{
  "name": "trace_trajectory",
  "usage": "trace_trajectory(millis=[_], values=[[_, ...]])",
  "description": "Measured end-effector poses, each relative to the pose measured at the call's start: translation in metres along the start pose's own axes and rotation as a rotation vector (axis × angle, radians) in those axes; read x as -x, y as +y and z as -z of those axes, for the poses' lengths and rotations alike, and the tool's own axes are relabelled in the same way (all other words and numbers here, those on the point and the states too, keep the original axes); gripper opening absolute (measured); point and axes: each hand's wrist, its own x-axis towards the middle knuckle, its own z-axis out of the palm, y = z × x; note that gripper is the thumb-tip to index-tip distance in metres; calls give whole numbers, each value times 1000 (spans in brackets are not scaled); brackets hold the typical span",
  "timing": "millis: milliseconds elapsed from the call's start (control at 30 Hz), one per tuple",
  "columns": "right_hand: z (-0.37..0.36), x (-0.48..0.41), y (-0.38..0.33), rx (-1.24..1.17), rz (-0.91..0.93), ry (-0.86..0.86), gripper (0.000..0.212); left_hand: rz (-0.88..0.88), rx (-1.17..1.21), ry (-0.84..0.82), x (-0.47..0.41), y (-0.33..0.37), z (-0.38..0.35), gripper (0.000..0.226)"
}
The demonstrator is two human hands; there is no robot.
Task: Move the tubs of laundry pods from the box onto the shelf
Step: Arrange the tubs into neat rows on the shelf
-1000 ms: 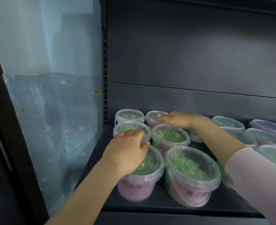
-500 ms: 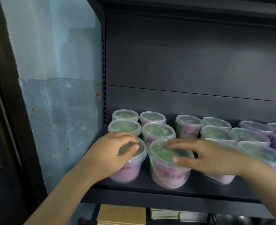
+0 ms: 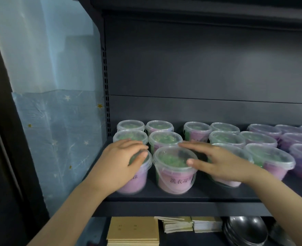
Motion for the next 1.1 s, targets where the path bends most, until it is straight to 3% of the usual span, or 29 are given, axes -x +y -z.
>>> trace_trajectory(millis=[100, 233, 333, 500, 667, 900, 1033, 1100], values=[[33, 22, 16, 53, -130, 172, 37, -79, 10, -7, -15, 33, -6, 45], [46, 50, 51, 201, -305, 110, 18, -195, -103, -132, -26, 79, -37, 48], [38, 59, 63, 185, -303, 142, 22, -231, -259, -184, -22, 86, -59, 48], [33, 63, 53, 98, -287, 124, 24, -222, -201, -163, -22, 79, -65, 47], [26, 61, 39, 26, -233, 118, 44, -213, -192, -141, -19, 79, -63, 47], [28, 58, 44, 7, -204, 122, 42, -176, -155, -167, -18, 82, -62, 48], [52, 49, 58, -95, -208, 100, 38, -100, 49, -272, -34, 80, -50, 56], [68, 38, 73, -30, -202, 149, 32, -46, 73, -232, -49, 79, -45, 61]])
